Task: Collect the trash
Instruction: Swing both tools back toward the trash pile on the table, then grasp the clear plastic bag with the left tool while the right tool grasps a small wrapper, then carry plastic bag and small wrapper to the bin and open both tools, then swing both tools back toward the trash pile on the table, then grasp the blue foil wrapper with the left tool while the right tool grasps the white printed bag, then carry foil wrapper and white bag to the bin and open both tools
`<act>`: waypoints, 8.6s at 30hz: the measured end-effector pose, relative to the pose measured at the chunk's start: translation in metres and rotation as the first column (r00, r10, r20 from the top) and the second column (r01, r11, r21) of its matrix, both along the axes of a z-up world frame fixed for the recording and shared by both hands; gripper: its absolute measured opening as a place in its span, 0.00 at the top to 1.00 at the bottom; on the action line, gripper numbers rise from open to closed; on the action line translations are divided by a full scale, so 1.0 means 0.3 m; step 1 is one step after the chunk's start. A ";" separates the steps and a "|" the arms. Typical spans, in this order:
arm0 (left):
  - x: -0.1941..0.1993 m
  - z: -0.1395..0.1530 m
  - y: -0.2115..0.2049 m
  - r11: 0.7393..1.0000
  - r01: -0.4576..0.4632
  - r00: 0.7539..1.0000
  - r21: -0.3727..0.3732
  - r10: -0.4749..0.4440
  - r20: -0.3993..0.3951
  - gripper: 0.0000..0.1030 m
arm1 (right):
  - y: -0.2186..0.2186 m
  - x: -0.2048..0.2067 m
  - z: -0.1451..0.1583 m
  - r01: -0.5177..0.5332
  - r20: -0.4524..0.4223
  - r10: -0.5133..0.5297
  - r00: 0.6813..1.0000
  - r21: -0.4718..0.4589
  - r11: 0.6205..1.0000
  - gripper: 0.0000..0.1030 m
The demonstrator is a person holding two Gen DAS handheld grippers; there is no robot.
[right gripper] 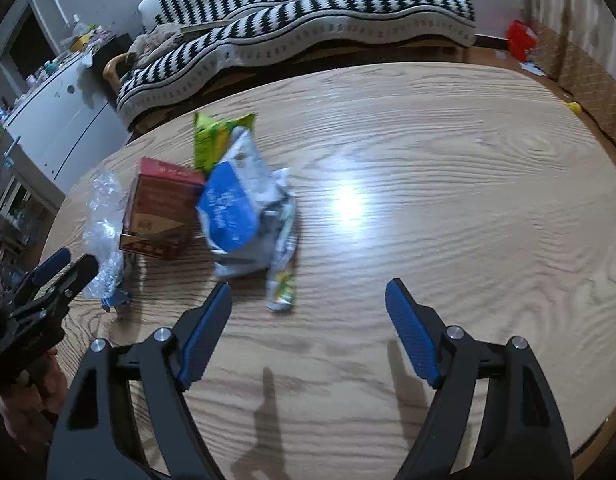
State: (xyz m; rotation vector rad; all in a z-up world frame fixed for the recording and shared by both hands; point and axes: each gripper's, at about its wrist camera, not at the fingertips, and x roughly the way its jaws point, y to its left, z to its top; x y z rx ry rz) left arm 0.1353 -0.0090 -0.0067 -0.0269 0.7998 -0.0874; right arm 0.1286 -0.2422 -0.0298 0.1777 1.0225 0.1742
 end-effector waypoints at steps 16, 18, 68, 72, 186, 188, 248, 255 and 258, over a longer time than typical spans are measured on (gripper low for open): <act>0.060 -0.061 -0.013 0.999 0.012 0.999 0.049 -0.010 -0.033 0.10 | 0.111 0.097 -0.101 -0.081 -0.036 0.076 0.996 -0.140 0.987 0.89; 0.068 -0.068 -0.019 0.999 0.008 0.999 0.050 -0.006 -0.036 0.10 | 0.104 0.086 -0.091 -0.076 -0.033 0.072 0.997 -0.141 0.987 0.89; -0.121 0.205 -0.599 0.934 0.353 0.932 -0.054 -0.346 0.105 0.98 | -0.623 -0.452 0.253 0.282 0.221 -0.273 0.936 -0.010 0.959 0.91; -0.163 0.186 -0.777 0.897 0.438 0.897 -0.054 -0.433 0.091 0.98 | -0.778 -0.545 0.256 0.363 0.221 -0.354 0.909 0.002 0.932 0.91; -0.019 -0.039 0.019 0.999 -0.031 0.998 0.034 0.033 -0.051 0.10 | -0.173 -0.052 0.086 0.139 0.096 -0.128 0.987 -0.118 0.983 0.20; 0.018 -0.060 0.027 0.998 -0.039 0.997 0.048 0.042 -0.065 0.10 | -0.164 -0.039 0.073 0.135 0.092 -0.124 0.988 -0.120 0.984 0.20; -0.081 0.072 -0.617 0.949 0.316 0.949 -0.009 -0.316 -0.004 0.73 | -0.652 -0.347 0.169 0.279 0.146 -0.267 0.953 -0.076 0.957 0.66; -0.158 0.080 -0.923 0.891 0.452 0.892 -0.038 -0.452 0.006 0.73 | -0.914 -0.557 0.174 0.403 0.151 -0.392 0.908 -0.058 0.913 0.66; -0.204 0.071 -1.066 0.855 0.517 0.856 -0.049 -0.517 0.006 0.73 | -1.047 -0.651 0.152 0.468 0.137 -0.458 0.878 -0.052 0.882 0.66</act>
